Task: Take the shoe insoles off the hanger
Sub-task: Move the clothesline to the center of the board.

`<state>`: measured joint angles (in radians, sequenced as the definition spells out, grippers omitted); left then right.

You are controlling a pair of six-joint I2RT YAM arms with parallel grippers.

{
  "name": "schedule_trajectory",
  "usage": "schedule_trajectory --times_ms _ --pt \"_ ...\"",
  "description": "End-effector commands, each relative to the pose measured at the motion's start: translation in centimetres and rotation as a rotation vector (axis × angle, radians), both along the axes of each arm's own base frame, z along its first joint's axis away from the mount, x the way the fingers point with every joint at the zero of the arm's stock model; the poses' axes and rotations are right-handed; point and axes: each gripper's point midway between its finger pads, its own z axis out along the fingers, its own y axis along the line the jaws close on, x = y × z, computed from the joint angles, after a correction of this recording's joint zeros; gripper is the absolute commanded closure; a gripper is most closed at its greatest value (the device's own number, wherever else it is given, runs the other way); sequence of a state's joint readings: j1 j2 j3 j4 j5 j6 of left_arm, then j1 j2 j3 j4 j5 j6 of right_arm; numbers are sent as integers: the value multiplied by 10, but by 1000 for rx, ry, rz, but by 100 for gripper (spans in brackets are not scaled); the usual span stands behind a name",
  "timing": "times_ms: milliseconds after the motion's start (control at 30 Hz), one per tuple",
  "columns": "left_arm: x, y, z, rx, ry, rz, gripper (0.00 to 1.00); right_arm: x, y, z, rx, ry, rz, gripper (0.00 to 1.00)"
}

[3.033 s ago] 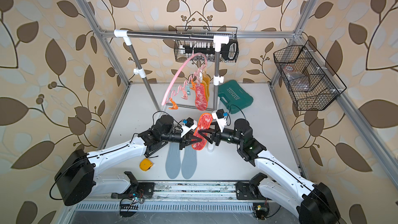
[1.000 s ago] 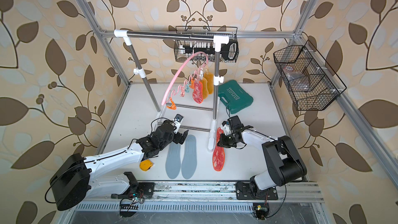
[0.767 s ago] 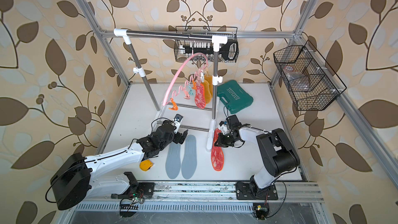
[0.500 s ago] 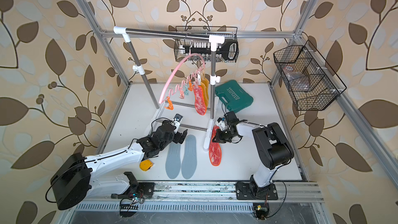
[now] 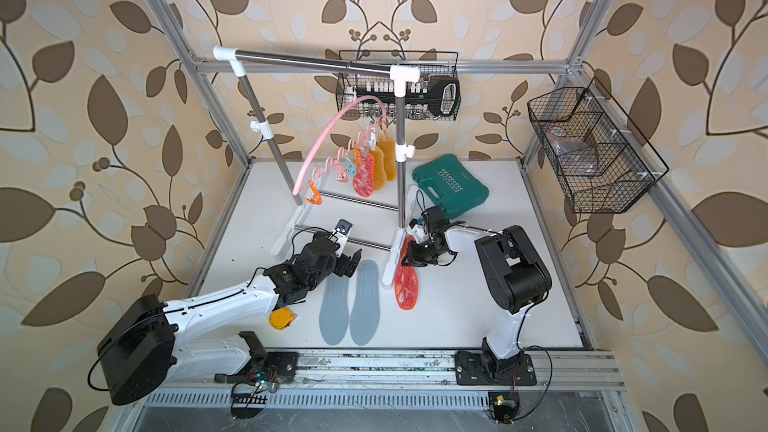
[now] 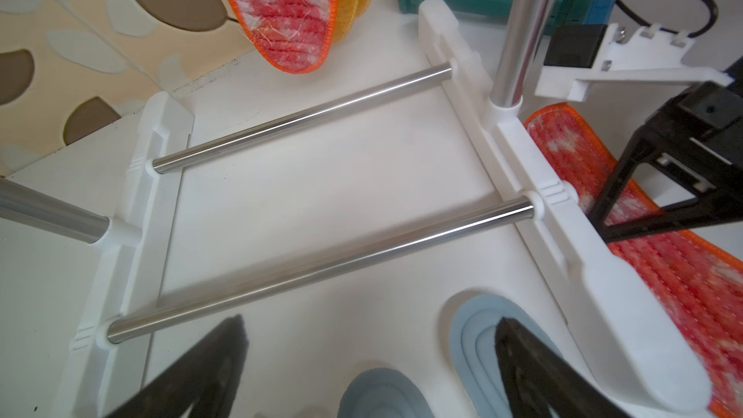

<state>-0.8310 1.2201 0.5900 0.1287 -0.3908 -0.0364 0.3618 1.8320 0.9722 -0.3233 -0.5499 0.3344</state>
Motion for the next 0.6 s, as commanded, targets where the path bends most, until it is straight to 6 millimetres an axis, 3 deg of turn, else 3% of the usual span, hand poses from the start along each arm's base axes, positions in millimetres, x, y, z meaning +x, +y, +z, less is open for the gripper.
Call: schedule_trajectory --times_ms 0,133,333,567 --pt "3 -2 13 -50 -25 14 1 4 -11 -17 -114 -6 2 98" --pt "3 -3 11 -50 -19 12 1 -1 -15 -18 -130 6 11 97" --pt "2 -1 14 -57 -25 19 1 -35 -8 -13 -54 60 72 93" --pt "-2 -5 17 -93 -34 -14 1 -59 -10 -6 -14 84 92 93"
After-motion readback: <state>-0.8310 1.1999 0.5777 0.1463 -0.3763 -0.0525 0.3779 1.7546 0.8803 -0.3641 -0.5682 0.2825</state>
